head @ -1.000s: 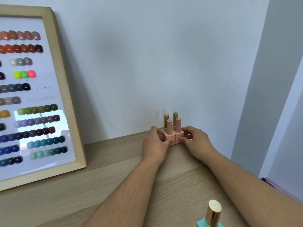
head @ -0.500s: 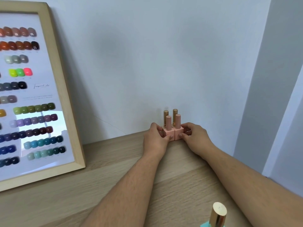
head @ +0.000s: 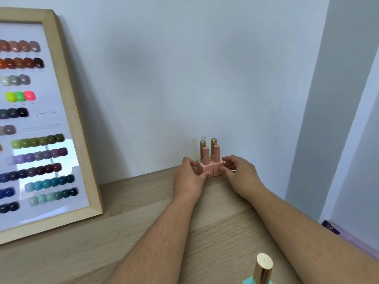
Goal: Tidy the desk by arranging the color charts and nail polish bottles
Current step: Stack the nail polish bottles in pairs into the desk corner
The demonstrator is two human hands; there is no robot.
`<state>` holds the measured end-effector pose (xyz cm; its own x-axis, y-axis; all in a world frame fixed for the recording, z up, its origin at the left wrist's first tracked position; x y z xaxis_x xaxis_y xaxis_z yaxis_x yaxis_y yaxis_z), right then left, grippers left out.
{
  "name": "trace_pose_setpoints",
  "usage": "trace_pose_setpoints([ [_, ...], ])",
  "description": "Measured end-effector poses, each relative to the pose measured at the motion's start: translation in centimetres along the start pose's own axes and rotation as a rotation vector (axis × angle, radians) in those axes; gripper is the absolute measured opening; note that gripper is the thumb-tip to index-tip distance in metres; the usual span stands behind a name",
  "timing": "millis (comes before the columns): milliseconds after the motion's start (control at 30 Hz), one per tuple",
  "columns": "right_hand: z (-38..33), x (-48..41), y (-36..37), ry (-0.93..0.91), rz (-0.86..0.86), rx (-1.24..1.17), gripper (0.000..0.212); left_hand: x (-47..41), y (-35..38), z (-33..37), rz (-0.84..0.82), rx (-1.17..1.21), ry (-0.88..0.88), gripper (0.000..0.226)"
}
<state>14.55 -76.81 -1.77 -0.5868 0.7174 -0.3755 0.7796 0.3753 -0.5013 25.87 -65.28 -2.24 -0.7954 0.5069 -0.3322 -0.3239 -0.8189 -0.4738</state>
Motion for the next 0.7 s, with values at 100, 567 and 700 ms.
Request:
trace_pose_setpoints([
  [100, -0.3, 1.9, -1.4, -0.009, 0.027, -0.035, 0.029, 1.4, -1.0, 0.1, -0.011, 0.028, -0.019, 0.035],
  [567, -2.2, 18.3, -11.0, 0.112, 0.115, -0.290, 0.016, 16.0, -8.7, 1.6, -0.269, 0.175, 0.054, 0.019],
  [700, -2.3, 22.1, -12.9, 0.176, 0.136, -0.395, 0.015, 19.0, -9.7, 2.4, -0.345, 0.226, 0.093, 0.017],
])
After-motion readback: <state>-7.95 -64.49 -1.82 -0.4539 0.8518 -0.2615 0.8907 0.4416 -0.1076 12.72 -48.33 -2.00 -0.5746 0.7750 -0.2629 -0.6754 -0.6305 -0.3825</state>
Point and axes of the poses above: each hand's wrist, its own x-axis away from the middle knuckle, its own y-axis out of the palm, z = x × y, the point moved 5 cm from there along -x, towards the middle knuckle, and after that the axes turned 3 degrees about -x, right-handed, at the moved point
